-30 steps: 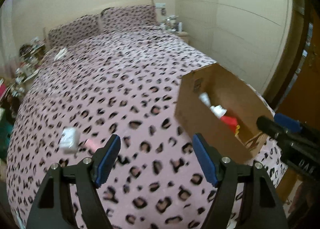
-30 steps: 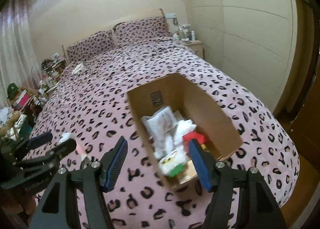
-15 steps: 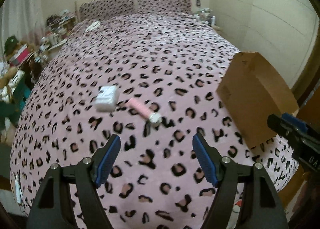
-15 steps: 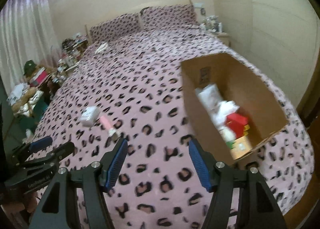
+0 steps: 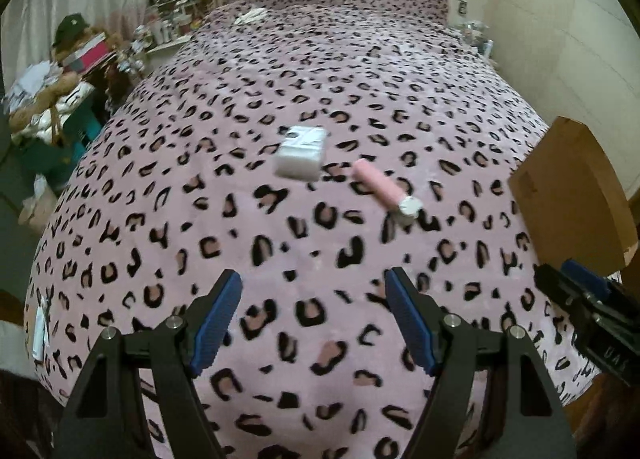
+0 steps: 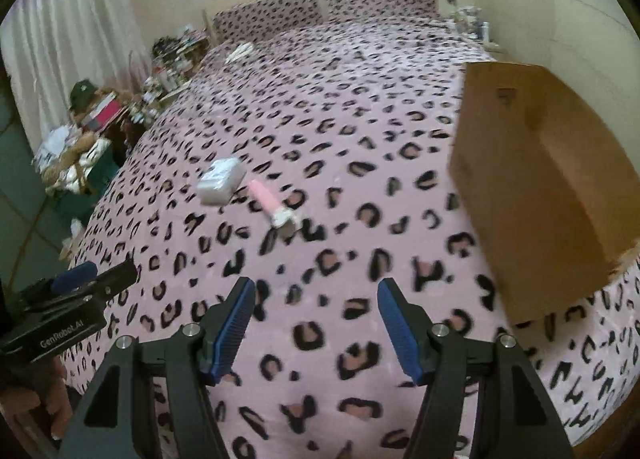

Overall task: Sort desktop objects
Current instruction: 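Move both open tools back toward the white box and pink stick, then grasp the white cotton-swab packet with the left tool while the right tool grasps the pink roller, then carry the swab packet and pink roller with both tools toward the cardboard box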

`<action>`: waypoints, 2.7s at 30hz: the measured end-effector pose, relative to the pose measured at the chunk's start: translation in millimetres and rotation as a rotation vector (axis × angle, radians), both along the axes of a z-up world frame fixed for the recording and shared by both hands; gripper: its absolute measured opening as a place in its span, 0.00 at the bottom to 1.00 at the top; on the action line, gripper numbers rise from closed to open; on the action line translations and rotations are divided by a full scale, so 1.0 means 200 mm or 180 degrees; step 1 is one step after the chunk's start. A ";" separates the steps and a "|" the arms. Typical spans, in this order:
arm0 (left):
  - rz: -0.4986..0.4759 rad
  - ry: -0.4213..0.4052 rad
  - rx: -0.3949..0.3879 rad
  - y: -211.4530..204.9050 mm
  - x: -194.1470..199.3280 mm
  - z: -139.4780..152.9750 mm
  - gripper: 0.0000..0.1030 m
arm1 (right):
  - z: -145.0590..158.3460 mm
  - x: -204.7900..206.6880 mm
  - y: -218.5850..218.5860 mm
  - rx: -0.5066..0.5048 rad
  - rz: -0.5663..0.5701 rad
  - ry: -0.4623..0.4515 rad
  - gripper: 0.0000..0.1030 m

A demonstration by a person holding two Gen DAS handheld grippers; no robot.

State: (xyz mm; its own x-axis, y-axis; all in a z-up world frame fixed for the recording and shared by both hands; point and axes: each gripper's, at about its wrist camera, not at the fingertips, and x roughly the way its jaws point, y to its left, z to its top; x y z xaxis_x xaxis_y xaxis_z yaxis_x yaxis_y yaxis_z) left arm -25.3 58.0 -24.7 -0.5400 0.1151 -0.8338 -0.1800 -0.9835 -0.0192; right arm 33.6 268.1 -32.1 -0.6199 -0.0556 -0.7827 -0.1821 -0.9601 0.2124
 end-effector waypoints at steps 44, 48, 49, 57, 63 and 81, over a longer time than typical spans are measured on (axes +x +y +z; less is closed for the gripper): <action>-0.0199 -0.0697 0.0261 0.14 -1.28 -0.61 0.74 | -0.53 -0.95 -0.31 0.0597 0.0813 -0.0400 0.63; -0.0075 -0.0836 0.0304 0.15 -1.34 -0.73 0.74 | -0.61 -1.01 -0.33 0.0608 0.0852 -0.0421 0.63; -0.0071 -0.0831 0.0296 0.16 -1.34 -0.75 0.74 | -0.63 -1.01 -0.32 0.0607 0.0857 -0.0401 0.63; -0.0147 -0.0509 0.0116 0.18 -1.25 -0.79 0.66 | -0.64 -0.98 -0.28 0.0416 0.0729 -0.0259 0.46; -0.0060 -0.0395 0.0141 0.14 -1.19 -0.75 0.63 | -0.63 -0.95 -0.20 0.0099 0.0610 -0.0259 0.26; 0.0170 -0.0489 0.0063 -0.12 -0.33 -0.63 0.63 | -0.53 -0.51 -0.27 -0.0049 0.0674 -0.0267 0.25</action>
